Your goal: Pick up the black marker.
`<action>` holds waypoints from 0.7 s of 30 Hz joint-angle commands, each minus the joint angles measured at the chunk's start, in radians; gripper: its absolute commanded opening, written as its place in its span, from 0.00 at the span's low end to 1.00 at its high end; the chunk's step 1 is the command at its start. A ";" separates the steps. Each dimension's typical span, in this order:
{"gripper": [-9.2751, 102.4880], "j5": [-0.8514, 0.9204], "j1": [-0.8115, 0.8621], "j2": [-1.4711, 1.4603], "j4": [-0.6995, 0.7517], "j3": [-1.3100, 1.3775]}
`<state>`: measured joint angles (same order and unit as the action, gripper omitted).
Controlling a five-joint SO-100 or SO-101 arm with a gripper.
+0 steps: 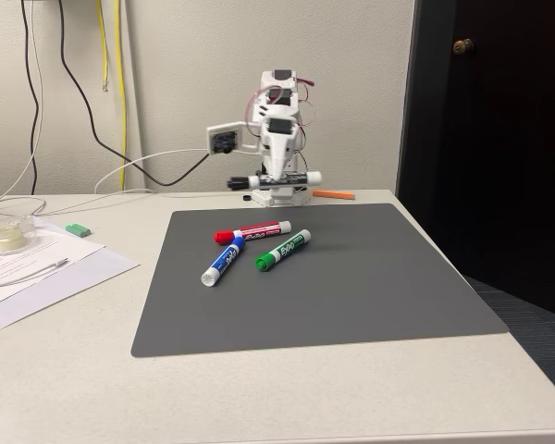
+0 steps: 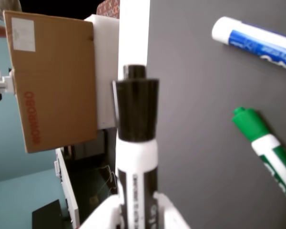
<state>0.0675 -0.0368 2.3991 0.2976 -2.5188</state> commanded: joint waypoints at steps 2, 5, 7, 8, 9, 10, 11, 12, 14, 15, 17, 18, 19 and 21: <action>0.08 0.003 -0.023 0.091 -0.009 -0.026; 0.08 0.002 -0.029 0.135 0.031 -0.012; 0.08 0.003 -0.029 0.156 0.064 0.009; 0.08 0.005 -0.029 0.161 0.080 0.020; 0.08 0.005 -0.029 0.163 0.092 0.026; 0.08 0.005 -0.029 0.169 0.100 0.026; 0.08 0.005 -0.029 0.175 0.103 0.023; 0.08 0.006 -0.029 0.181 0.104 0.020; 0.08 0.006 -0.029 0.186 0.106 0.018; 0.08 0.006 -0.029 0.184 0.110 0.025; 0.08 0.006 -0.028 0.183 0.112 0.026; 0.08 0.006 -0.028 0.183 0.112 0.026; 0.08 0.006 -0.026 0.183 0.112 0.026; 0.08 0.006 -0.026 0.183 0.110 0.026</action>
<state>0.0660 -0.0644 2.5587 0.4096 -2.5433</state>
